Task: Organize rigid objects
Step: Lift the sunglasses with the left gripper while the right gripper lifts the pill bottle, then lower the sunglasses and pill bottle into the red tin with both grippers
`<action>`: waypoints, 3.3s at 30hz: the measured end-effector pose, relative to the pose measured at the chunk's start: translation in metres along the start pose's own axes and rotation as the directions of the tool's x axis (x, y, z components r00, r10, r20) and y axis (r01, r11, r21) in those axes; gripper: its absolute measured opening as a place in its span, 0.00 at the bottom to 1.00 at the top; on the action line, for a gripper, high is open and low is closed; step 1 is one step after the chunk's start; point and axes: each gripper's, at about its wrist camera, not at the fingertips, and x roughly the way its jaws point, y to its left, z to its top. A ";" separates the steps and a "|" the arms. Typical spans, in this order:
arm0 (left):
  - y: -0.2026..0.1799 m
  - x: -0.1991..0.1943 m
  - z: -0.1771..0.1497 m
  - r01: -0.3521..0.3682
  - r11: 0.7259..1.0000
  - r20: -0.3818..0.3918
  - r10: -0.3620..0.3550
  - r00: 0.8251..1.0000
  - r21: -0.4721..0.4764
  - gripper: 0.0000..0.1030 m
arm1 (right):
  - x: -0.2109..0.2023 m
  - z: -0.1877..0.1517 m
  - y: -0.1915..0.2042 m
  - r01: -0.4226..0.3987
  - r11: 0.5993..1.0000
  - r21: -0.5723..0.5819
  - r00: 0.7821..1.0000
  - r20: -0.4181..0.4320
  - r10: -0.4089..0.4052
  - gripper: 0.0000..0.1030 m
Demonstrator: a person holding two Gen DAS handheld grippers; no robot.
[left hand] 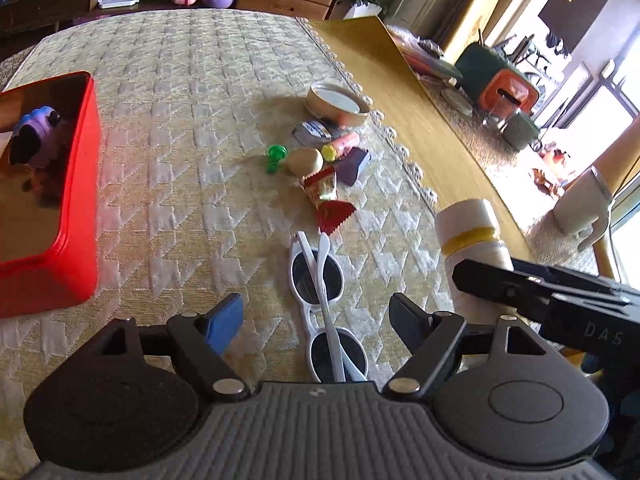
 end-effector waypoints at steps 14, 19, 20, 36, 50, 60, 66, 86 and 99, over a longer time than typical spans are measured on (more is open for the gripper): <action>-0.032 0.042 -0.005 -0.196 0.971 0.035 0.194 0.980 0.139 0.70 | 0.003 -0.008 -0.022 -0.020 0.999 0.036 1.000 -0.001 0.020 0.48; -0.038 0.045 -0.005 -0.216 0.959 0.057 0.209 0.976 0.184 0.45 | 0.006 -0.009 -0.024 -0.027 0.999 0.038 1.000 -0.007 0.027 0.48; -0.040 0.045 -0.006 -0.214 0.957 0.061 0.206 0.977 0.196 0.38 | 0.007 -0.009 -0.024 -0.027 0.999 0.039 1.000 -0.009 0.027 0.48; -0.009 0.007 -0.004 -0.123 0.990 0.077 0.118 0.990 0.073 0.37 | 0.006 -0.008 -0.016 -0.040 0.999 0.029 0.999 -0.017 0.040 0.48; 0.035 -0.047 -0.002 -0.054 0.997 0.151 0.063 0.987 -0.064 0.07 | -0.004 0.003 0.032 -0.058 0.996 -0.068 0.998 -0.011 0.058 0.49; 0.070 -0.106 0.018 -0.067 0.991 0.213 0.091 0.973 -0.117 0.07 | -0.004 0.033 0.093 -0.130 0.972 -0.197 0.991 -0.006 0.131 0.49; 0.106 -0.135 0.036 -0.142 0.979 0.254 0.176 0.951 -0.145 0.07 | 0.017 0.048 0.140 -0.178 0.944 -0.279 0.984 -0.020 0.179 0.49; 0.209 -0.112 0.077 -0.421 0.895 0.133 0.439 0.888 -0.149 0.07 | 0.120 0.067 0.238 -0.227 0.892 -0.390 0.974 -0.110 0.200 0.48; 0.225 -0.071 0.082 -0.481 0.874 0.060 0.485 0.873 -0.069 0.07 | 0.159 0.043 0.268 -0.241 0.861 -0.448 0.968 -0.175 0.180 0.37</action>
